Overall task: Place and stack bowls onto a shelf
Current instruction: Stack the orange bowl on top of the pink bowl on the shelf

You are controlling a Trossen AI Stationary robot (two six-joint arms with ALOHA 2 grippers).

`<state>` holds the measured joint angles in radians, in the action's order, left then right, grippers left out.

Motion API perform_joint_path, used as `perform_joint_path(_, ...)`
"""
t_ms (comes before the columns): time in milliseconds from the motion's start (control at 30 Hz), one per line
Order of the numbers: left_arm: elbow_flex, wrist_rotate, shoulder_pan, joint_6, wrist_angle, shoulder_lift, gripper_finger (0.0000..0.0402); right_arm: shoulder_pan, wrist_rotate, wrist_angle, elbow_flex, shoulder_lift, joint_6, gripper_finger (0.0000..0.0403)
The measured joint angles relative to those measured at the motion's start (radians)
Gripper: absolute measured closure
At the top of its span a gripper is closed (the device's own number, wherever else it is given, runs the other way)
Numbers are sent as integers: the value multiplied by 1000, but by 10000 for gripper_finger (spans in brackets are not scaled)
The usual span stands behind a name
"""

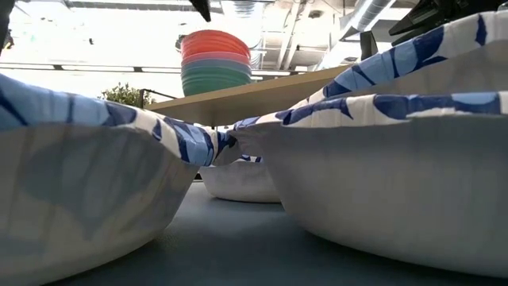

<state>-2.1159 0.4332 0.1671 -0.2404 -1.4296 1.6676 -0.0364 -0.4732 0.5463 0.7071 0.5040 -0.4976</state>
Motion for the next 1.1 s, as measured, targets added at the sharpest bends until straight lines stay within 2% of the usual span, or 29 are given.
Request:
perform_joint_path(67, 0, 35, -27, 40, 8, 0, 373, 0, 0, 0, 0, 0, 0, 226)
perform_joint_path(133, 17, 77, -51, 97, 63, -2, 391, 0, 0, 0, 0, 0, 1, 226)
perform_joint_path(300, 103, 224, -121, 181, 176, 2, 400, 0, 0, 1, 0, 0, 8, 226)
perform_joint_path(600, 282, 303, -197, 275, 329, 1, 401, 0, 0, 2, 0, 0, 35, 226)
perform_joint_path(833, 333, 376, -205, 365, 322, 1, 401, 0, 0, 25, 0, 0, 35, 226)
perform_joint_path(1000, 291, 393, -251, 294, 449, -28, 402, 0, 0, 32, 0, 0, 35, 226)
perform_joint_path(1100, 288, 479, -271, 325, 460, -81, 401, 0, 0, 31, 0, 0, 35, 226)
